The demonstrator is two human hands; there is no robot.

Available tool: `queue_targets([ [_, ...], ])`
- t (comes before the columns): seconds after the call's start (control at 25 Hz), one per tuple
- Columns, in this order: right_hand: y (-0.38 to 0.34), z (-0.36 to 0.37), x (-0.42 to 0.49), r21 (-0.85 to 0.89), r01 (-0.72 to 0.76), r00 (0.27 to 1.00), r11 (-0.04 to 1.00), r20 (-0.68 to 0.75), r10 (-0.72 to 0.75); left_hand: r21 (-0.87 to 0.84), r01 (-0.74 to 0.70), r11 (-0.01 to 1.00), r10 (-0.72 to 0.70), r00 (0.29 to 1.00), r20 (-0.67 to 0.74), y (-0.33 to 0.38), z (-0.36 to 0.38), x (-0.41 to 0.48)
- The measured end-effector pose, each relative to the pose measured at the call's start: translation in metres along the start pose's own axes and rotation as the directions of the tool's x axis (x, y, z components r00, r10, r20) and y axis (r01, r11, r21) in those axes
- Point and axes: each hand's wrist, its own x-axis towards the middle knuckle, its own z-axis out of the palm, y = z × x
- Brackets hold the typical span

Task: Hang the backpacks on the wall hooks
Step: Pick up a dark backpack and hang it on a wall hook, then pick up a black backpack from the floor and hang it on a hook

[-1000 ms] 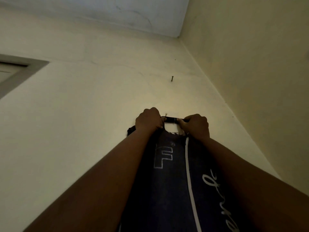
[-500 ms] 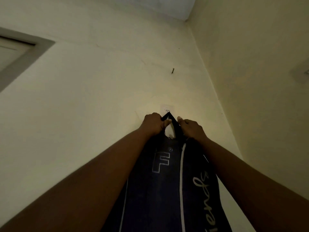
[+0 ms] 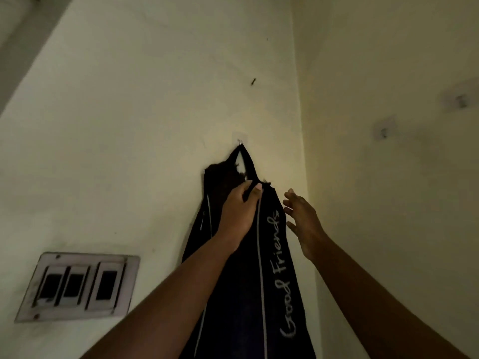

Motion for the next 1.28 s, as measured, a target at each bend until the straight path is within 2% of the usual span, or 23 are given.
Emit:
queue_targets([
  [0.16,0.006,-0.012,-0.106,0.027,-0.144,0.987,0.989,-0.066,0.145,-0.233,0.226,0.946,-0.202,0.972,0.122,-0.001,-0.02,-0.091],
  [0.24,0.01,-0.016,-0.164,0.044,-0.185,0.973,0.982,-0.13,0.189,-0.282,0.336,0.899,-0.296,0.939,0.174,-0.002,-0.032,-0.141],
  [0.4,0.012,-0.017,-0.287,0.012,-0.333,0.914,0.943,-0.242,0.326,-0.303,0.465,0.832,-0.391,0.879,0.274,0.004,-0.057,-0.241],
  [0.6,0.007,-0.03,-0.417,0.017,-0.48,0.814,0.877,-0.366,0.452,-0.26,0.692,0.673,-0.539,0.7,0.468,0.012,-0.067,-0.352],
  [0.8,0.003,-0.071,-0.553,0.001,-0.612,0.697,0.791,-0.473,0.54,-0.185,0.781,0.596,-0.587,0.581,0.564,0.033,-0.071,-0.483],
  [0.96,0.011,-0.109,-0.664,0.072,-0.718,0.559,0.693,-0.533,0.635,-0.084,0.871,0.484,-0.65,0.422,0.632,0.049,-0.061,-0.587],
  [1.12,0.032,-0.146,-0.772,0.176,-0.801,0.356,0.572,-0.627,0.693,0.105,0.928,0.359,-0.712,0.2,0.673,0.065,-0.048,-0.705],
  [1.28,0.061,-0.171,-0.858,0.28,-0.843,0.185,0.459,-0.651,0.736,0.329,0.907,0.262,-0.757,-0.017,0.653,0.051,-0.045,-0.808],
])
